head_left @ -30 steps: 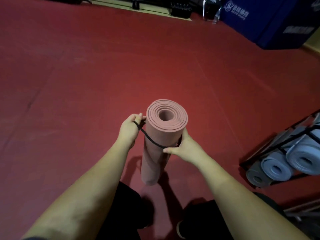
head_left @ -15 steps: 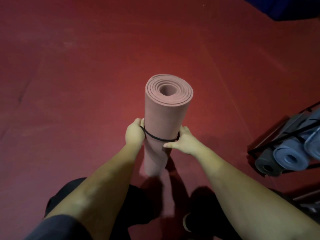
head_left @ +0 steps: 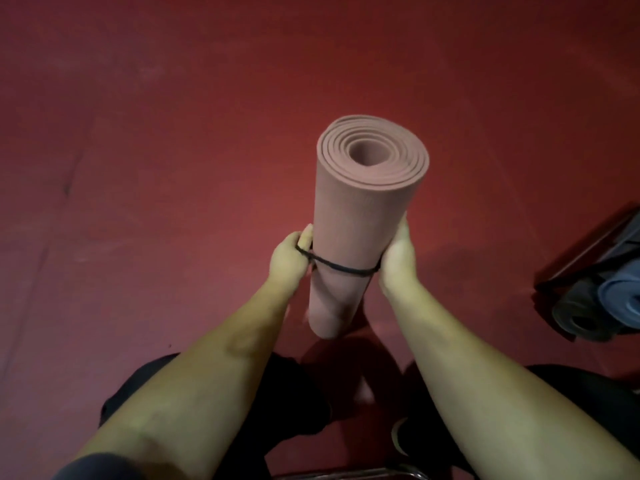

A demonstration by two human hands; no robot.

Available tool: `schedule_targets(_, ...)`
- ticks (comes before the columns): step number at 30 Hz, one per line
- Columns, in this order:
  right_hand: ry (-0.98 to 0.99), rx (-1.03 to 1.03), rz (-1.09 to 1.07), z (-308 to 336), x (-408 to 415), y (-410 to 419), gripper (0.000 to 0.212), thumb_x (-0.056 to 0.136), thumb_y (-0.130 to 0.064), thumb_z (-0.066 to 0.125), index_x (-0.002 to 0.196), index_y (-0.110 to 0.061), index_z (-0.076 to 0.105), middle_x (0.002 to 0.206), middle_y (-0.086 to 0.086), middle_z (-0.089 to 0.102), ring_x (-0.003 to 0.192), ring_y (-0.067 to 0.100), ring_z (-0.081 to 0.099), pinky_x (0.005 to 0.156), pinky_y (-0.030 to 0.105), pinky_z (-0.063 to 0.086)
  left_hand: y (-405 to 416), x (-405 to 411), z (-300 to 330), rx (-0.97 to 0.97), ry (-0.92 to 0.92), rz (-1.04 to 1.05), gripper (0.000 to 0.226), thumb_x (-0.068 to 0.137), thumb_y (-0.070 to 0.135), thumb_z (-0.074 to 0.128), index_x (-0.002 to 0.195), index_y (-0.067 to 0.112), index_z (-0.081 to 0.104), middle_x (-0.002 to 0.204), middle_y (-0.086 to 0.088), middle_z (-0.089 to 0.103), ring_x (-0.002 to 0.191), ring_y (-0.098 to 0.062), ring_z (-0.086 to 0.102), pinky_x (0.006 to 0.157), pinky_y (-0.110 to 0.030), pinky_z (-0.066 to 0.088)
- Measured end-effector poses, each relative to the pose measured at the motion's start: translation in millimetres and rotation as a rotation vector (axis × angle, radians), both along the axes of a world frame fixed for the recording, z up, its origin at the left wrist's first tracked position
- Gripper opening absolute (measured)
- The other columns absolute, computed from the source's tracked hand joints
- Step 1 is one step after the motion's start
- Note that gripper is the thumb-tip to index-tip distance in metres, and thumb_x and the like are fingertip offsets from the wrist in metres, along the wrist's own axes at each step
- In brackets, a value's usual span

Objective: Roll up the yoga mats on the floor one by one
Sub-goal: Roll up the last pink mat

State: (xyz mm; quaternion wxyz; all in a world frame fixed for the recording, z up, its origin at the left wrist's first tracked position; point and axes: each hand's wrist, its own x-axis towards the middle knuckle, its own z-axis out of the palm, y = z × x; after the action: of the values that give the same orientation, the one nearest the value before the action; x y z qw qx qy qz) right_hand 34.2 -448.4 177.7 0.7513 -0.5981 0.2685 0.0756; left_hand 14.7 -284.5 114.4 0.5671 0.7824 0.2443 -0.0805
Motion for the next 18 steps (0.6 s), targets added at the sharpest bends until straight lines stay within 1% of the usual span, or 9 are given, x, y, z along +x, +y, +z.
schedule_targets(2, 0.035, -0.007, 0.007, -3.0, 4.6, -1.1, 0.036, 0.102, -0.044, 0.042, 0.080, -0.025, 0.063, 0.073, -0.019, 0.064, 0.063, -0.007, 0.058, 0.063, 0.014, 0.047, 11.0, -4.2, -4.0, -0.306, 0.111, -0.078, 0.027, 0.101, 0.041, 0.053, 0.122, 0.025, 0.061, 0.125, -0.002, 0.066, 0.113, -0.014, 0.062, 0.094, -0.031, 0.052)
schedule_targets(4, 0.077, -0.016, 0.023, -6.4, 11.1, -3.5, 0.036, 0.102, -0.046, 0.042, 0.079, -0.027, 0.062, 0.076, -0.016, 0.063, 0.065, -0.004, 0.055, 0.064, 0.019, 0.047, 23.8, -0.6, -5.0, -0.419, 0.225, -0.142, 0.039, 0.101, 0.010, 0.052, 0.139, 0.017, 0.051, 0.138, 0.001, 0.058, 0.128, -0.012, 0.054, 0.097, -0.024, 0.048)
schedule_targets(5, 0.094, -0.037, 0.042, -7.2, 13.9, -4.3, 0.037, 0.101, -0.048, 0.042, 0.078, -0.027, 0.061, 0.077, -0.014, 0.062, 0.065, -0.002, 0.054, 0.067, 0.023, 0.047, 25.8, 3.5, -0.9, -0.439, 0.217, -0.080, 0.045, 0.098, 0.004, 0.051, 0.141, 0.017, 0.051, 0.140, 0.001, 0.057, 0.132, -0.015, 0.051, 0.101, -0.027, 0.046)
schedule_targets(8, 0.152, -0.080, 0.137, -15.4, 16.1, 1.8, 0.043, 0.100, -0.053, 0.042, 0.076, -0.023, 0.062, 0.078, -0.010, 0.062, 0.067, 0.002, 0.054, 0.080, 0.026, 0.043, 15.1, 16.1, 24.5, -0.485, 0.013, 0.175, 0.027, 0.102, 0.039, 0.049, 0.119, 0.026, 0.065, 0.123, 0.007, 0.068, 0.117, -0.012, 0.060, 0.100, -0.034, 0.047)
schedule_targets(10, 0.193, -0.033, 0.164, -25.2, 14.8, 6.4, 0.041, 0.098, -0.053, 0.048, 0.077, -0.021, 0.064, 0.085, -0.007, 0.065, 0.071, 0.004, 0.056, 0.084, 0.027, 0.044, 2.5, 20.2, 29.1, -0.558, -0.012, 0.330, 0.039, 0.100, 0.054, 0.046, 0.103, 0.023, 0.070, 0.108, 0.003, 0.074, 0.100, -0.014, 0.066, 0.090, -0.035, 0.052)
schedule_targets(13, 0.222, 0.042, 0.144, -40.0, 14.8, 9.5, 0.035, 0.097, -0.051, 0.052, 0.089, -0.021, 0.067, 0.098, -0.005, 0.068, 0.073, 0.004, 0.058, 0.083, 0.028, 0.044, -8.1, 15.7, 18.9, -0.540, 0.047, 0.390, 0.052, 0.096, 0.058, 0.051, 0.123, 0.017, 0.067, 0.116, -0.003, 0.072, 0.102, -0.020, 0.064, 0.086, -0.037, 0.052)
schedule_targets(15, 0.271, 0.006, 0.162, -51.5, 15.4, 7.7, 0.034, 0.098, -0.050, 0.049, 0.108, -0.023, 0.067, 0.107, -0.005, 0.066, 0.070, 0.003, 0.055, 0.076, 0.025, 0.043, -7.9, 14.7, 3.8, -0.523, 0.111, 0.418, 0.053, 0.096, 0.054, 0.054, 0.128, 0.013, 0.064, 0.117, -0.004, 0.072, 0.095, -0.019, 0.065, 0.078, -0.034, 0.051)
schedule_targets(17, 0.343, -0.045, 0.204, -69.2, 13.5, 5.3, 0.041, 0.099, -0.052, 0.046, 0.122, -0.023, 0.063, 0.113, -0.005, 0.065, 0.069, 0.005, 0.054, 0.065, 0.023, 0.044, -9.5, 15.3, -9.3, -0.495, 0.149, 0.427, 0.052, 0.096, 0.051, 0.054, 0.128, 0.011, 0.064, 0.118, -0.005, 0.071, 0.091, -0.018, 0.064, 0.076, -0.032, 0.050)
schedule_targets(18, 0.381, -0.050, 0.214, -74.6, 11.6, 2.6, 0.049, 0.099, -0.055, 0.044, 0.124, -0.018, 0.064, 0.114, -0.003, 0.064, 0.075, 0.010, 0.057, 0.067, 0.024, 0.044, -12.2, 16.2, -14.9, -0.485, 0.155, 0.429, 0.052, 0.097, 0.051, 0.053, 0.127, 0.010, 0.064, 0.118, -0.005, 0.071, 0.091, -0.018, 0.063, 0.077, -0.032, 0.050)
